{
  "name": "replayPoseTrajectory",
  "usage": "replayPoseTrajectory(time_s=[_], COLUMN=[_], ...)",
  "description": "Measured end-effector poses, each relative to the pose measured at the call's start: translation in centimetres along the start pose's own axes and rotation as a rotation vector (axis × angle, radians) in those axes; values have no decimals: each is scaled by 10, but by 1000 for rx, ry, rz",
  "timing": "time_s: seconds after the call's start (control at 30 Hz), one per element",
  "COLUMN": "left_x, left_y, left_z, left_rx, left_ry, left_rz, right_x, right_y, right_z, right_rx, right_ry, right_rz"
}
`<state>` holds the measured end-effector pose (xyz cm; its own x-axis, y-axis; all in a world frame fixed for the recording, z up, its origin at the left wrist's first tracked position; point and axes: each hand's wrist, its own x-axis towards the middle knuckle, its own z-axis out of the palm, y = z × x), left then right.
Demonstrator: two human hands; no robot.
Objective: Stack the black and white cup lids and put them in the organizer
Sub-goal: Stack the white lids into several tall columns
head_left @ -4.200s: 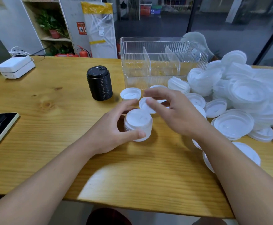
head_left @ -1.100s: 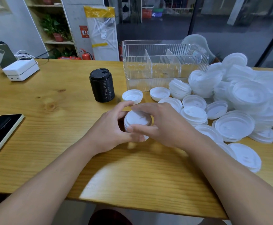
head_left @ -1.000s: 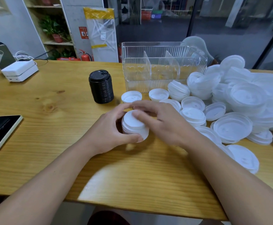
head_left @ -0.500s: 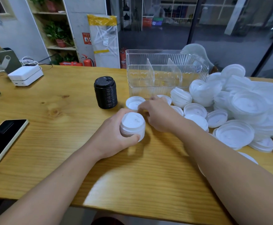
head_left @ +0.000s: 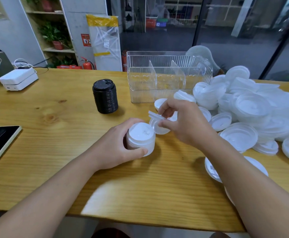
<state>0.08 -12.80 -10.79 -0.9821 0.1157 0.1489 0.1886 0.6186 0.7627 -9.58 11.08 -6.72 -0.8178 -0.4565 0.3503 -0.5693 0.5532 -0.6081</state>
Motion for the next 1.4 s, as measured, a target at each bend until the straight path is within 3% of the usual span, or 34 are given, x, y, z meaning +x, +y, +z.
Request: replayPoseTrajectory(time_s=[0.13, 0.3, 0.4, 0.5, 0.8, 1.07, 1.4], left_x=[0, 2, 3, 5, 7, 8, 6], left_y=[2, 2, 4, 4, 0, 0, 1], left_z=[1, 2, 1, 0, 2, 2, 0], left_rx=[-10, -30, -42, -60, -63, -56, -70], left_ry=[0, 6, 2, 13, 37, 52, 32], left_rz=[7, 9, 17, 16, -35, -37, -36], right_x=[6, 14, 21, 24, 9, -7, -5], right_y=[6, -4, -8, -9, -13, -18, -11], right_z=[-7, -15, -8, 0, 8, 13, 3], right_rx=[145, 521, 592, 546, 383, 18, 166], right_ry=[24, 75, -45, -200, -369, -202, -350], right_rz=[-20, 25, 73, 76, 43, -141, -90])
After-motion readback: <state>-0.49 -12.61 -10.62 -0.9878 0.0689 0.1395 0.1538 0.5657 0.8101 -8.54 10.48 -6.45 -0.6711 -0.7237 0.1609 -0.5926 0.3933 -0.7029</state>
